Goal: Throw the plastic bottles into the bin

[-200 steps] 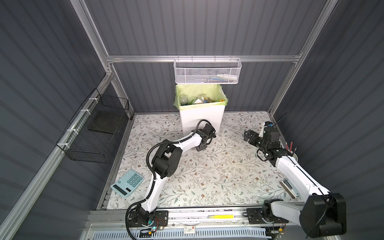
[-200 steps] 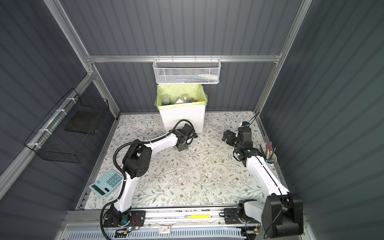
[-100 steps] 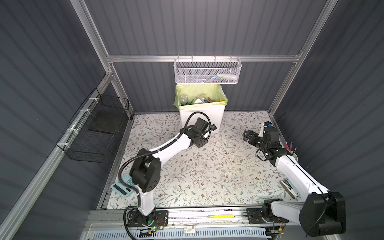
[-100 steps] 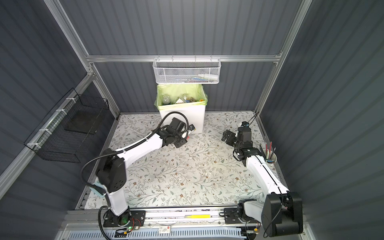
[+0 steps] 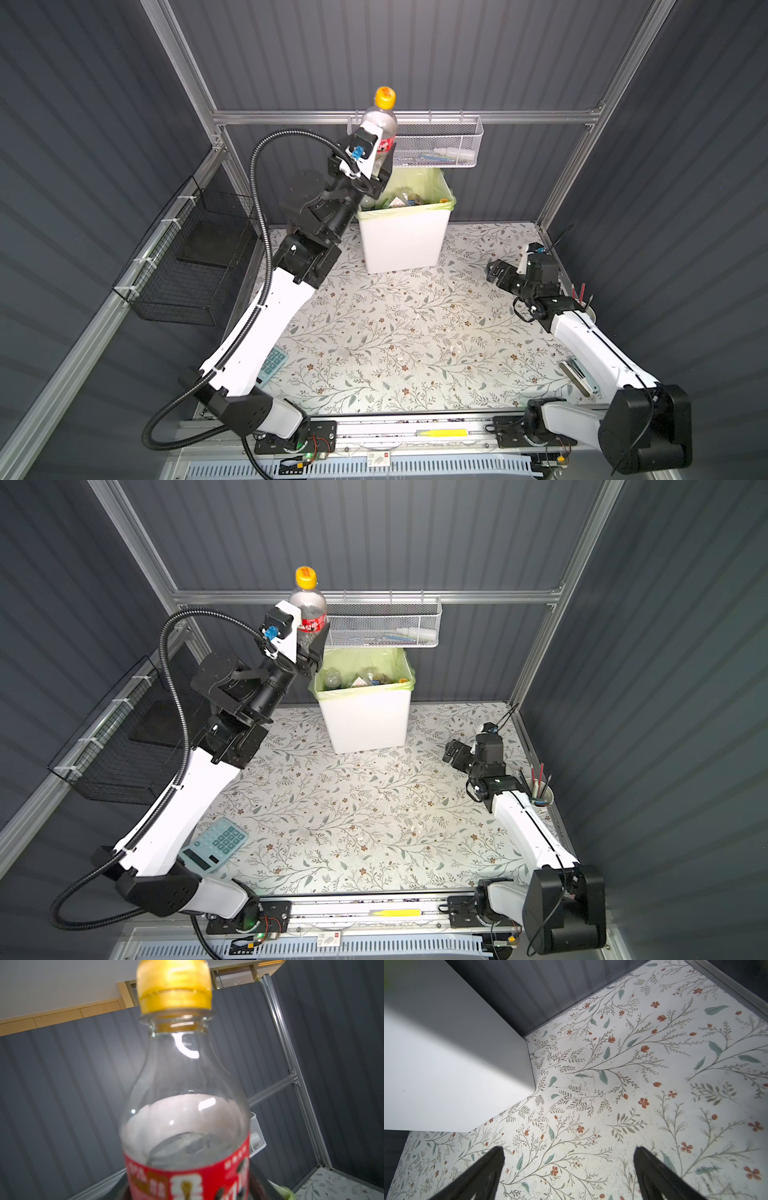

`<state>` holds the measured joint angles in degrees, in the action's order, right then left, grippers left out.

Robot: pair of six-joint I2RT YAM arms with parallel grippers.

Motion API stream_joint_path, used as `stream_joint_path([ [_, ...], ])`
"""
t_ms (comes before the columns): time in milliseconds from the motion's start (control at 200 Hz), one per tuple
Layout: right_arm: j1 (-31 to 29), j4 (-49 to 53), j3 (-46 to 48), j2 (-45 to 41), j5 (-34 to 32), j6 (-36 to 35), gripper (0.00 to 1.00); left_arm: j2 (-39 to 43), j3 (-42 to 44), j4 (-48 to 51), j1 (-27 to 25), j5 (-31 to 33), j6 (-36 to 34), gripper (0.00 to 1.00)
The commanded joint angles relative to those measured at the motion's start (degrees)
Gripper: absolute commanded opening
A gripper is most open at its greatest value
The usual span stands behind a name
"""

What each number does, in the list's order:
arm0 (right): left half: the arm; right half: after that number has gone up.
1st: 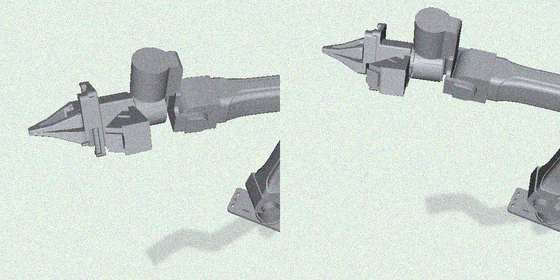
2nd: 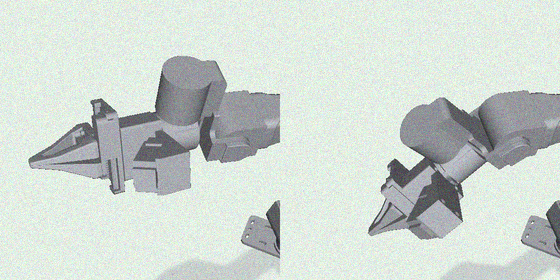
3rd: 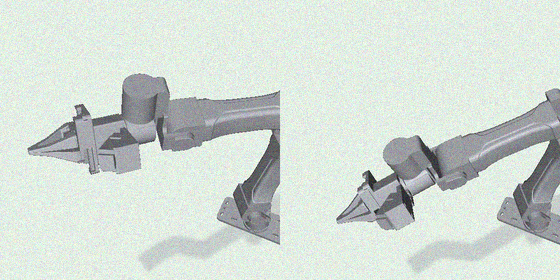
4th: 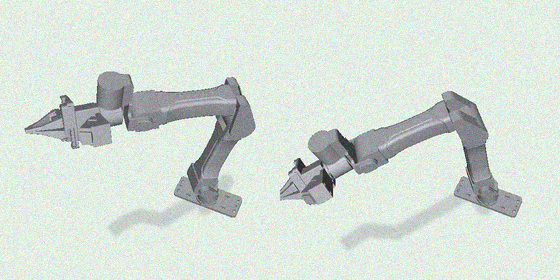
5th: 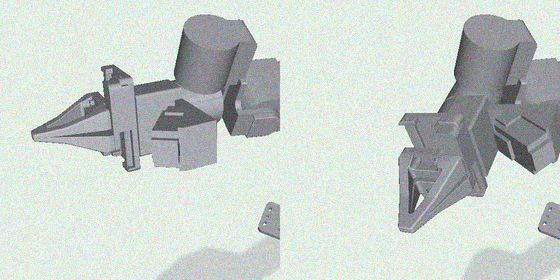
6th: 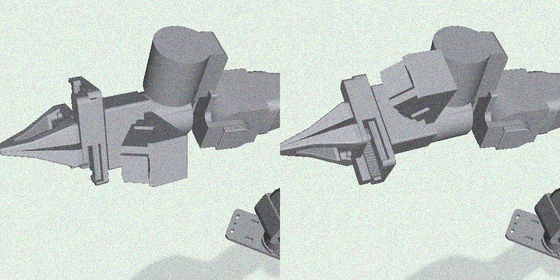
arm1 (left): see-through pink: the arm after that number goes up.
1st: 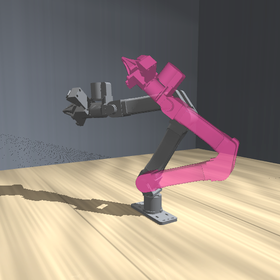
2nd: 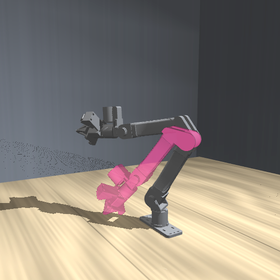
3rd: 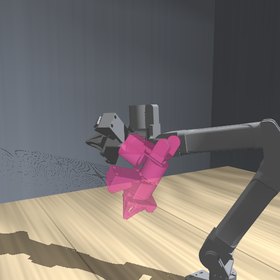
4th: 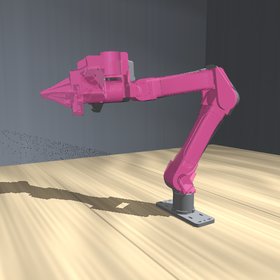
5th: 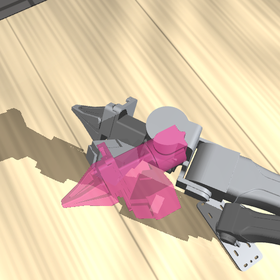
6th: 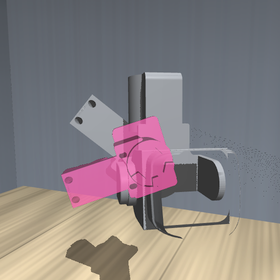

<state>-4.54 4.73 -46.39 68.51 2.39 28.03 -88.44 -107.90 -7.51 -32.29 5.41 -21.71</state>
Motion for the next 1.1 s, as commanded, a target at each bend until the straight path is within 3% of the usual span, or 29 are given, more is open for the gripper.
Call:
stream_joint_path([
  [0, 0.3, 0.1, -0.2, -2.0, -0.3, -0.7, 0.99, -11.8, -2.4, 3.7, 3.5, -4.3, 11.1, 0.7],
  [140, 0.6, 0.9, -0.4, -2.8, -0.9, -1.9, 0.99, -26.1, -17.1, 18.9, 3.8, -2.7, 12.9, 0.93],
  [245, 1.3, 1.5, -0.2, -3.6, -1.0, -2.5, 0.99, -27.7, -21.2, 19.6, 3.8, -0.2, 12.9, 1.0],
  [415, 2.2, 1.3, 0.5, -4.0, -0.9, -2.0, 0.99, -18.9, -10.9, 6.8, 3.8, 1.5, 12.9, 1.0],
  [695, 2.4, 1.1, 1.0, -3.5, -0.8, -2.2, 0.99, -10.6, 0.0, 4.6, 3.8, 1.3, 12.8, 1.0],
  [830, 2.6, 0.0, 1.5, -2.9, -2.9, -5.9, 0.99, -8.5, 5.3, 6.5, 3.8, 4.0, 12.1, 1.0],
  [991, 2.7, -4.5, 3.6, -3.1, -8.7, -15.7, 0.99, -2.3, 19.2, 3.8, 3.8, 12.0, 12.2, 1.0],
  [1096, 2.8, -14.8, 9.7, -4.0, -12.2, -22.3, 0.99, 2.1, 29.1, 4.4, 4.1, 20.4, 13.6, 1.0],
])
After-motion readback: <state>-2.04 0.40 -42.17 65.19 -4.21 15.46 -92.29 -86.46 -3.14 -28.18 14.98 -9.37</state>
